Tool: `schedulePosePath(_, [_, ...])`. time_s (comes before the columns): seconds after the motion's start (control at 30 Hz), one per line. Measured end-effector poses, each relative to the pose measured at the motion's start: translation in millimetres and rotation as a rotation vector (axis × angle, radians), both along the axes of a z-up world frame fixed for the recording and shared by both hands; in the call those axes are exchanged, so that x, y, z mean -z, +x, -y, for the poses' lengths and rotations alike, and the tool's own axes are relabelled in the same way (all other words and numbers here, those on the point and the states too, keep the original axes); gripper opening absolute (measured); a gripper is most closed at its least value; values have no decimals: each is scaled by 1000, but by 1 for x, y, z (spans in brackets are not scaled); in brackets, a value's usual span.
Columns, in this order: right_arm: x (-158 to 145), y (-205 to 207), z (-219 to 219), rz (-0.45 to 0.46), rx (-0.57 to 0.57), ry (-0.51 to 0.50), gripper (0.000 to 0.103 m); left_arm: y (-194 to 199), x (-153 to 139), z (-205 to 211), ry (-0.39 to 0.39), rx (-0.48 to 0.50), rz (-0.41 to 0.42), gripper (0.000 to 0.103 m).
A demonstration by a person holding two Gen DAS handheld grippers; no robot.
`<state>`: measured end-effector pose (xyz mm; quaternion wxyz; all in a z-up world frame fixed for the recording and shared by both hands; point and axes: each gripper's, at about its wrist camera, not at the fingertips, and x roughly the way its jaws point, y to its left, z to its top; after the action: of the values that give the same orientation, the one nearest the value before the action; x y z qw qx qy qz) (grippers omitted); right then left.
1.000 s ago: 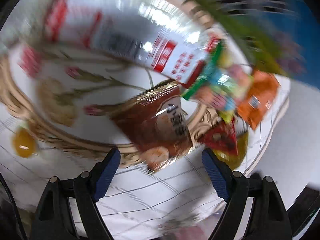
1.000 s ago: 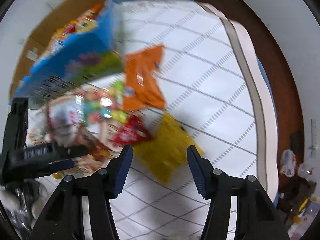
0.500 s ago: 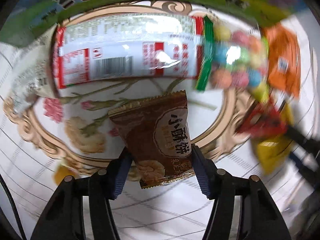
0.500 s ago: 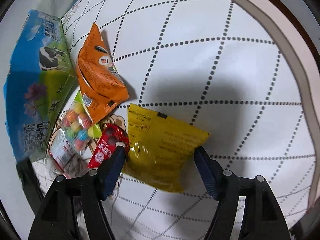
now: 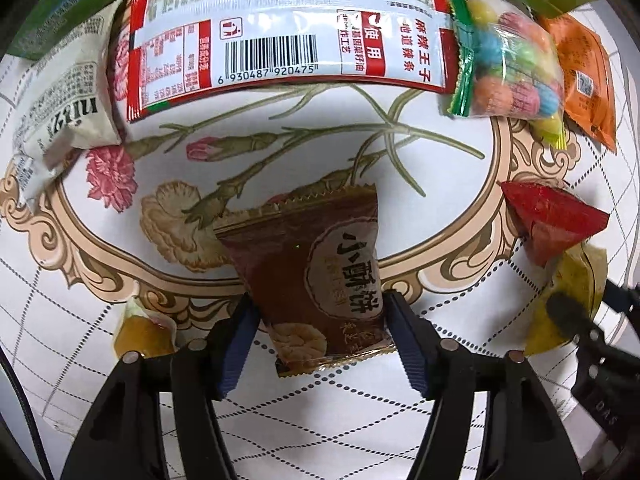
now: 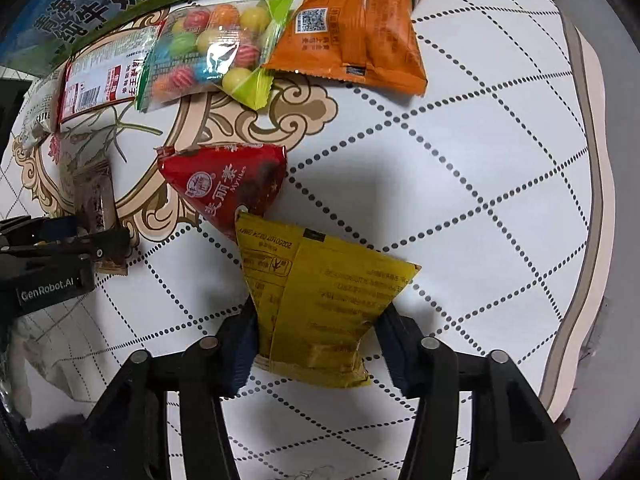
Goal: Organize snacks
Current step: 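Carry both packets into the box and open both tools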
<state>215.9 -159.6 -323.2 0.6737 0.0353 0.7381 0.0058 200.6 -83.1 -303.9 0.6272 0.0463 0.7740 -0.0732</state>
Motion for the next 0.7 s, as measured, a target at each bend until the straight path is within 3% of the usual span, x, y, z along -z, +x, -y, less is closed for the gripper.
schedulePosePath(0.1, [1, -7, 12, 9, 97, 58, 68, 3, 4, -5, -6, -22, -8, 67])
schedulePosePath(0.23, [2, -17, 29, 26, 208, 78, 68, 8, 1, -11, -21, -95, -3, 67])
schedulePosePath(0.3, [5, -21, 33, 31, 235, 57, 68, 13, 3, -22, -11, -109, 7, 56])
schedulePosePath(0.37, [6, -25, 36, 46, 250, 35, 62, 10, -1, -24, -3, -98, 29, 55])
schedulePosePath(0.4, [6, -25, 36, 56, 254, 21, 53, 8, -2, -25, -2, -88, 34, 55])
schedulePosePath(0.57, [-5, -42, 41, 97, 261, 17, 47, -10, -26, -23, 27, -26, 91, 55])
schedulePosePath(0.7, [-35, -56, 29, 116, 252, 91, 46, -29, -62, -31, -10, 9, 137, 55])
